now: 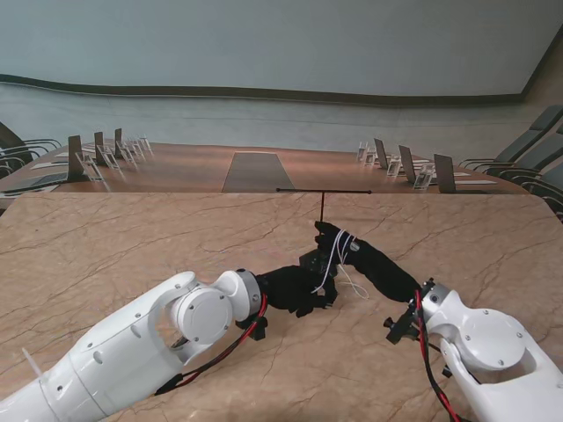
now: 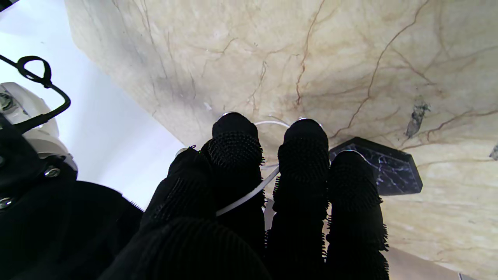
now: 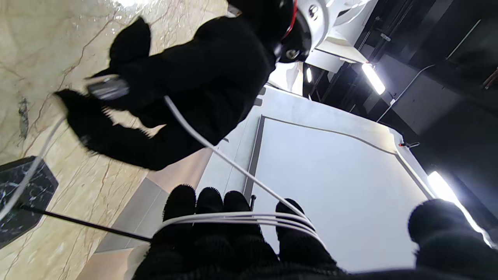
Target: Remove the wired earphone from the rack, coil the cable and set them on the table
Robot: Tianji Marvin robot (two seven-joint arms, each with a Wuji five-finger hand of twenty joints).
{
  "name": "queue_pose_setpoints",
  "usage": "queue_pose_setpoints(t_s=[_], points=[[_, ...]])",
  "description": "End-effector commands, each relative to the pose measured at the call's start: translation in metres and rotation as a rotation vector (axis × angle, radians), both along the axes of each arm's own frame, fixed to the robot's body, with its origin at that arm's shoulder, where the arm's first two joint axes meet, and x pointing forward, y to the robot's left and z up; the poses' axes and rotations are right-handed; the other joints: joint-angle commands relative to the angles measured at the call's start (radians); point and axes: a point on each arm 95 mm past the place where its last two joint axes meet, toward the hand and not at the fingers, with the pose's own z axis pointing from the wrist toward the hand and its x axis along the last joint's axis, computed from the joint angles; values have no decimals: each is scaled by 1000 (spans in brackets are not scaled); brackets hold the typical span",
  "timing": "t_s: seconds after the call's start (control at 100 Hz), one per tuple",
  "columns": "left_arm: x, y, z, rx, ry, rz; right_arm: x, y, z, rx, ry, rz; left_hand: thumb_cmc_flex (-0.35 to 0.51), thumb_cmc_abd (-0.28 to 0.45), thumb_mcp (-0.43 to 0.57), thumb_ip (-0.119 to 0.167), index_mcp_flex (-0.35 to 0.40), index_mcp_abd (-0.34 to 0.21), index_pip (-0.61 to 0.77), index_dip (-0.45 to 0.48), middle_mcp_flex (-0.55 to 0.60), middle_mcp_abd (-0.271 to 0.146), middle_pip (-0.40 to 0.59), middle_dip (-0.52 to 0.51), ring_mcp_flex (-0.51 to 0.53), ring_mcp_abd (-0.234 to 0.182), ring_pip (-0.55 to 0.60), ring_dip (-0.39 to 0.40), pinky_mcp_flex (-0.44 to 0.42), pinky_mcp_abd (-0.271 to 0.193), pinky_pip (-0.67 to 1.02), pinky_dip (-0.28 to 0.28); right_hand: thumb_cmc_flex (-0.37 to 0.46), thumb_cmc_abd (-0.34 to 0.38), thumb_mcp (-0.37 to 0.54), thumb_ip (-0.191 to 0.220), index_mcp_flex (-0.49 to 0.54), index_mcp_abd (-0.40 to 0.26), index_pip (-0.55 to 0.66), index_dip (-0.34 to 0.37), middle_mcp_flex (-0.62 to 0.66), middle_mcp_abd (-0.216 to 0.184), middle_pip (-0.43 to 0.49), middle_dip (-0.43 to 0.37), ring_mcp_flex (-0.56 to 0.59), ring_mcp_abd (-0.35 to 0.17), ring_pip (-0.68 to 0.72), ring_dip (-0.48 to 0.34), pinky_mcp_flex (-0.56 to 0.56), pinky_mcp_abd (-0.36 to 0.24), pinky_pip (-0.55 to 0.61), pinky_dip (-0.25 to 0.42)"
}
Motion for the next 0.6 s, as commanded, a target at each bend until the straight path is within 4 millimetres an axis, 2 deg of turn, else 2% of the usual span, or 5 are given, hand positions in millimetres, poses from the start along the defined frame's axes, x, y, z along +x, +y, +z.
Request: queue_pose_setpoints(t_s=[0.0, 0.1, 0.17, 0.32, 0.59], points=[[0, -4, -6, 7, 23, 3, -1, 8, 8, 13, -16, 29, -2, 6, -12, -31, -17, -35, -14, 4, -4, 31, 0, 9, 7, 16, 6, 16, 3, 9, 22, 13, -2, -11, -13, -32, -39, -96, 7, 20, -15, -31, -18, -13, -24, -37, -11, -12, -11, -30, -21, -10], [4, -6, -9, 13, 36, 9, -3, 13, 12, 16, -31, 65, -3, 11, -13, -31, -25, -41, -10, 14, -23, 42, -12, 3, -15, 19, 1, 21, -14, 7, 16, 19, -1, -10, -12, -32, -41, -99, 4, 49, -12, -32, -20, -13, -28, -41, -56, -35, -34, -37, -56, -16], [7, -7, -11, 4, 37, 20, -4, 15, 16, 0, -54, 80, -3, 16, -13, -31, -34, -42, -10, 23, -60, 48, -26, -1, -59, 18, -21, 22, -57, -9, -13, 16, -6, -5, -14, -33, -41, -99, 2, 61, -11, -36, -22, -13, -33, -49, -77, -41, -40, -46, -69, -17], [13, -7, -12, 6, 30, 38, -4, 19, 22, 12, -77, 111, -2, 22, -14, -30, -42, -44, -12, 28, -109, 50, -30, 1, -110, 7, -41, 31, -100, -32, -39, 21, -2, -9, -12, -31, -40, -103, 10, 82, -10, -37, -13, -8, -29, -50, -77, -34, -25, -47, -72, -12], [22, -10, -13, -2, 31, 58, -7, 30, 32, 57, -96, 179, -1, 27, -14, -30, -48, -48, -12, 33, -138, 49, -37, -4, -137, 2, -62, 37, -126, -43, -60, 26, -3, -9, -13, -31, -41, -106, 19, 143, -6, -29, 6, 1, -22, -36, -45, -13, -12, -40, -78, 4]])
